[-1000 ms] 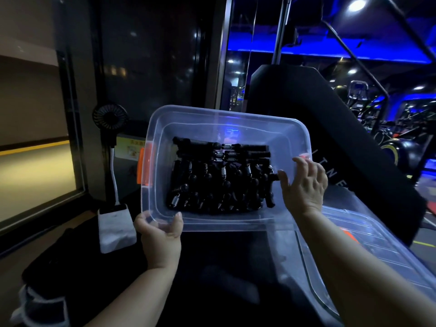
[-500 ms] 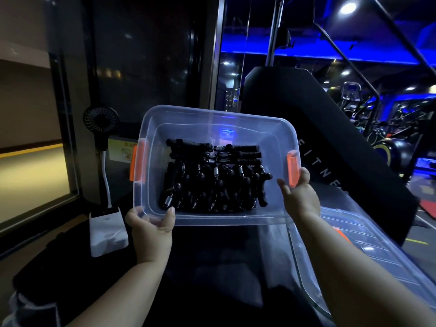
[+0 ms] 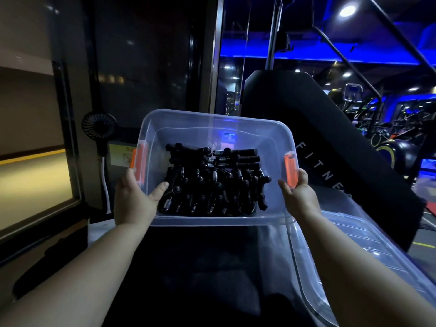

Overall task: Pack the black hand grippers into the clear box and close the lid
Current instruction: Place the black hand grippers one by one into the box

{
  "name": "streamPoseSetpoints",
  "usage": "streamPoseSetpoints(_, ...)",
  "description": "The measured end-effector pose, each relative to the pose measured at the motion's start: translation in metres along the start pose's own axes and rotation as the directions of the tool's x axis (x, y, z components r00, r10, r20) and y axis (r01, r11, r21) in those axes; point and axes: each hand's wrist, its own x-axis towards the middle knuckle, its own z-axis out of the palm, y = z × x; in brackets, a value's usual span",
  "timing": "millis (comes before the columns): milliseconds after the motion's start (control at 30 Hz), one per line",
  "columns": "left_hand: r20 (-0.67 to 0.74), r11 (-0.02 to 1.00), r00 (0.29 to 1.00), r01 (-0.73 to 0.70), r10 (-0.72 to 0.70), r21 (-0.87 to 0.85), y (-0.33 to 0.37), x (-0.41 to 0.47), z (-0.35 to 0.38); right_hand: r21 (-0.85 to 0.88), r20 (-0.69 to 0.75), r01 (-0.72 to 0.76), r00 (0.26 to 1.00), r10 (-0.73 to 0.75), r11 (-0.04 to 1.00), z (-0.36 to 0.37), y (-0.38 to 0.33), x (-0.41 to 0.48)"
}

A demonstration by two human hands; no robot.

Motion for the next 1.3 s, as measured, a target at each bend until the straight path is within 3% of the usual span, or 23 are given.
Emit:
streamPoseSetpoints(367,-0.036,0.996,0.996,0.082,-0.080,0.041,-0.003,0.048,0.015,-0.076,0.012,-0.029,0.999,0.030,0.997,-0.015,-0.025,0.003)
streamPoseSetpoints(800,0.145,0.992,0.987,0.048,-0.066,0.120,0.016,0.093,0.050,-0.205,-0.055,-0.099,0.994,0.090,0.974,-0.060,-0.018,0.008)
streamPoseSetpoints(1033,0.169,0.980,0.983,0.039,-0.073,0.196,0.007,0.100,0.054,-0.399,-0.123,-0.226,0.974,0.193,0.888,-0.064,-0.034,0.031)
streamPoseSetpoints(1200,0.195,0.967,0.980,-0.005,-0.046,0.253,0.005,0.098,0.050,-0.343,-0.102,-0.172,0.984,0.145,0.924,-0.058,-0.050,0.059)
streamPoseSetpoints(1300,0.223,0.925,0.974,-0.042,-0.047,0.377,0.018,0.109,0.051,-0.314,-0.082,-0.186,0.982,0.169,0.931,-0.055,-0.044,0.070)
